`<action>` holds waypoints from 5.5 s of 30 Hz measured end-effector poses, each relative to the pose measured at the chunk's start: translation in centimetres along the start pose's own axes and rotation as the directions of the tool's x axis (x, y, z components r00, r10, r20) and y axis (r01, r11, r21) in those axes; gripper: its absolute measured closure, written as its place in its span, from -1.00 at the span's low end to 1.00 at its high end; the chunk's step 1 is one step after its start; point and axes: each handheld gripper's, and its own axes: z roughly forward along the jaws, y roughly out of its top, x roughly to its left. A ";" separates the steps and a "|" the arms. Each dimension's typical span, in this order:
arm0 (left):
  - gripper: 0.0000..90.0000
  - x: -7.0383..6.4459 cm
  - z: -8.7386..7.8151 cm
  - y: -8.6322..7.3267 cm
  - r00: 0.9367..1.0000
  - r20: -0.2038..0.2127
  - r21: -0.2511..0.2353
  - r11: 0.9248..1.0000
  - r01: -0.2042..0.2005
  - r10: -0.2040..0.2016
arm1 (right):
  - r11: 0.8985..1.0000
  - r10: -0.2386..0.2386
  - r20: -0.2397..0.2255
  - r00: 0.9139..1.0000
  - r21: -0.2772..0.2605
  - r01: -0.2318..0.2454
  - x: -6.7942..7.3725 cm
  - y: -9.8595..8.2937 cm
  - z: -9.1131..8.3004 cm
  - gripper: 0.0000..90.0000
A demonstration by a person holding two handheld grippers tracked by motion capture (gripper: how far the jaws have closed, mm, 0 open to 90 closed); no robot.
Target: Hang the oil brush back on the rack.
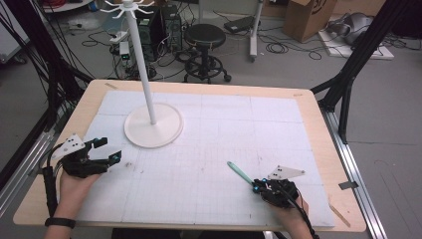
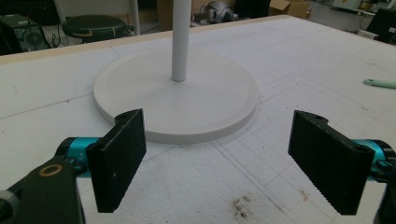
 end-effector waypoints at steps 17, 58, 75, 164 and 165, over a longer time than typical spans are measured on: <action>-0.55 -0.1 0.2 -0.1 1.000 0.001 0.011 1.000 -0.005 0.005 | 1.000 0.015 0.001 1.000 0.011 -0.015 -0.1 0.3 -0.1 0.84; -0.55 0.1 0.1 -0.1 1.000 0.012 -0.008 1.000 0.010 -0.010 | 0.920 -0.054 -0.163 0.985 -0.392 -0.015 0.2 20.8 -2.7 0.84; -0.55 0.3 0.0 -0.1 1.000 0.018 -0.016 1.000 0.016 -0.016 | 0.872 -0.111 -0.179 0.978 -0.490 0.009 2.3 27.7 -3.1 0.84; -0.54 0.4 -0.6 -0.4 0.999 0.024 -0.018 1.000 0.021 -0.021 | 0.860 -0.151 -0.145 0.978 -0.507 0.057 7.8 36.1 1.5 0.44; -0.54 0.4 -0.6 -0.4 1.000 0.024 -0.017 1.000 0.021 -0.021 | 0.862 -0.153 -0.145 0.978 -0.503 0.060 7.8 36.1 1.4 0.46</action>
